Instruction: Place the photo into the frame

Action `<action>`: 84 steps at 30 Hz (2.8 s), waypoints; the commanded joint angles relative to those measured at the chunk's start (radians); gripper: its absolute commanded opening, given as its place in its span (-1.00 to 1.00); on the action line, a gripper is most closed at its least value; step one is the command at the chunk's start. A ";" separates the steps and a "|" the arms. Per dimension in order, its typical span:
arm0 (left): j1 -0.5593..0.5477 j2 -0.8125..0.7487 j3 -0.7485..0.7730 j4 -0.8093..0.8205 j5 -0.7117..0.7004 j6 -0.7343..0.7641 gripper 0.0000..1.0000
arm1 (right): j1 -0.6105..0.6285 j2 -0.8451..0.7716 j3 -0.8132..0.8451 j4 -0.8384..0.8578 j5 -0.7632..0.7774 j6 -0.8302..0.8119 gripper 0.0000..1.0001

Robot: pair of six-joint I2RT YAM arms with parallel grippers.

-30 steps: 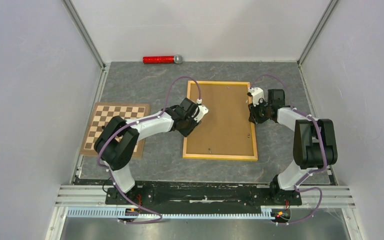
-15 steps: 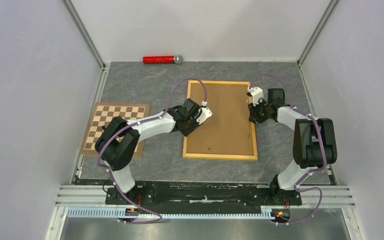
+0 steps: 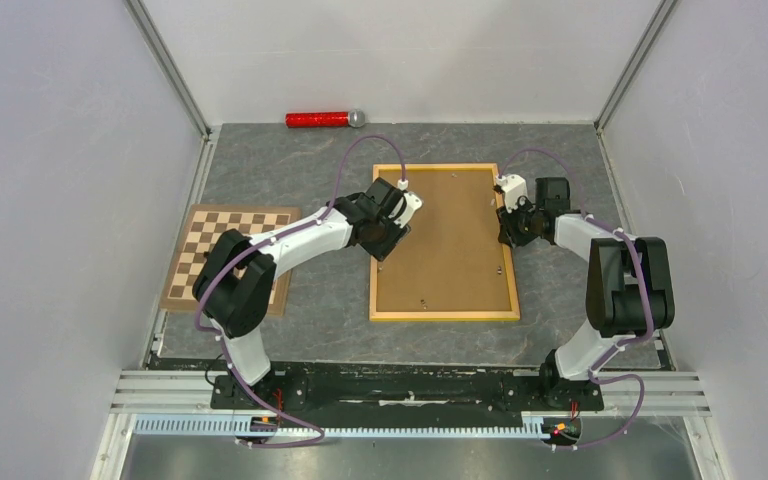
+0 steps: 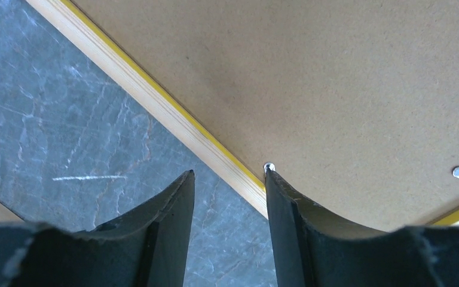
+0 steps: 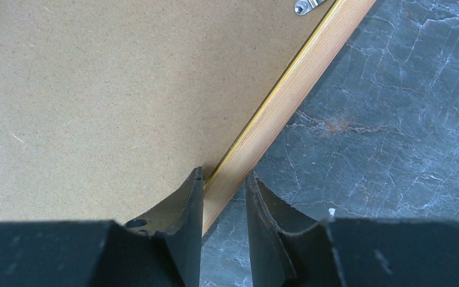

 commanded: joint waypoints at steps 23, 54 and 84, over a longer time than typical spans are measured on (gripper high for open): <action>0.021 0.074 0.010 -0.101 0.092 -0.087 0.14 | 0.004 -0.010 -0.042 -0.015 -0.049 -0.054 -1.00; -0.008 0.081 -0.100 0.006 -0.031 -0.030 -0.29 | -0.023 -0.008 -0.043 -0.013 -0.056 -0.045 -1.00; -0.020 0.032 0.005 -0.097 0.033 -0.050 0.05 | -0.026 -0.012 -0.052 -0.011 -0.054 -0.044 -1.00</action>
